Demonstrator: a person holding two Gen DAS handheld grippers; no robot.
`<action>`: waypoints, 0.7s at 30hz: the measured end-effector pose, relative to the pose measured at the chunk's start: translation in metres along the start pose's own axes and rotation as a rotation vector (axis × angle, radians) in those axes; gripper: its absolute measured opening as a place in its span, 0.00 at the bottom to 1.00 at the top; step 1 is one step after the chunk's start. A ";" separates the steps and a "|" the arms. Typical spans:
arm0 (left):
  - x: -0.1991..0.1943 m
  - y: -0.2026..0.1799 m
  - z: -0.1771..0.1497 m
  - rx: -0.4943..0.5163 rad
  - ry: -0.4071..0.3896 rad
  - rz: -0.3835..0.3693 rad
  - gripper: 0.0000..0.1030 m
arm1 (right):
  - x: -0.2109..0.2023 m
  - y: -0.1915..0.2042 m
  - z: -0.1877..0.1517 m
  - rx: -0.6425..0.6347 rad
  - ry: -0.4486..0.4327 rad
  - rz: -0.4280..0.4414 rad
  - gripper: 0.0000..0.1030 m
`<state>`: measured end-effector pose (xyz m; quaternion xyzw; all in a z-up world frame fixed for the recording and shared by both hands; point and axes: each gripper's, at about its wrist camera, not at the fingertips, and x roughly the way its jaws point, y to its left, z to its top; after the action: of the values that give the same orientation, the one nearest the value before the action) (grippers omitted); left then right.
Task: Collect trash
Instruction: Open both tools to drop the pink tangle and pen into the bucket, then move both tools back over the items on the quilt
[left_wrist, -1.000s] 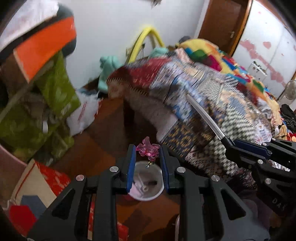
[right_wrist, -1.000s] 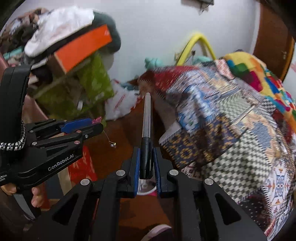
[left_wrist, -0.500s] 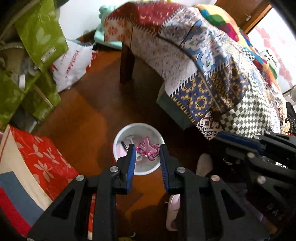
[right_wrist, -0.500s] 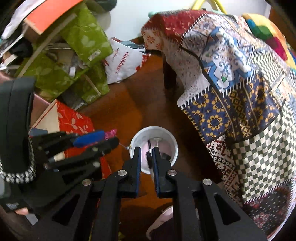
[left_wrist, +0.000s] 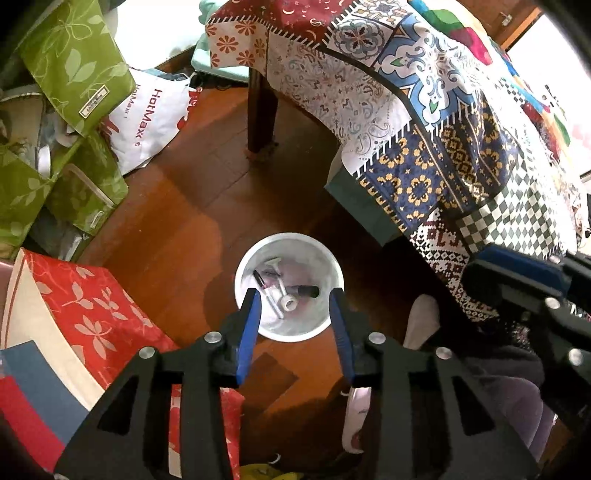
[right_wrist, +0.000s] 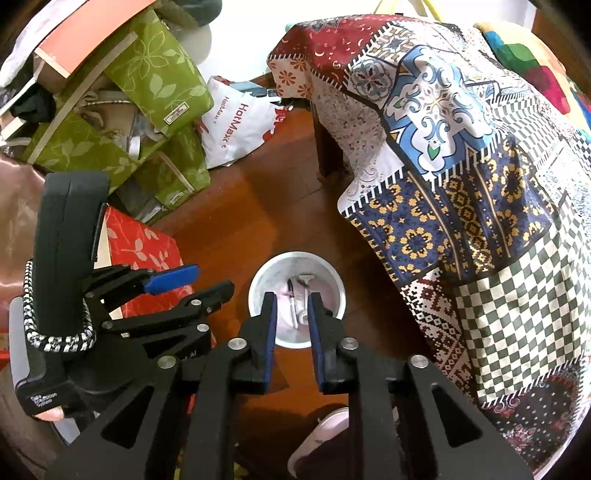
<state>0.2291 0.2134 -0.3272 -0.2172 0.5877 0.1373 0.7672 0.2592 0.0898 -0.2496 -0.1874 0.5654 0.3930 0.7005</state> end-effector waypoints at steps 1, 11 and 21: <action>-0.002 0.000 -0.001 -0.001 -0.001 0.001 0.37 | -0.003 -0.001 -0.001 0.005 -0.008 0.000 0.30; -0.057 -0.017 -0.004 0.015 -0.133 0.030 0.37 | -0.061 -0.013 -0.015 0.011 -0.152 -0.011 0.44; -0.149 -0.066 -0.002 0.094 -0.367 0.012 0.37 | -0.157 -0.037 -0.041 0.012 -0.381 -0.098 0.44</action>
<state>0.2176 0.1614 -0.1730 -0.1491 0.4450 0.1516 0.8699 0.2533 -0.0151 -0.1207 -0.1328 0.4153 0.3832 0.8143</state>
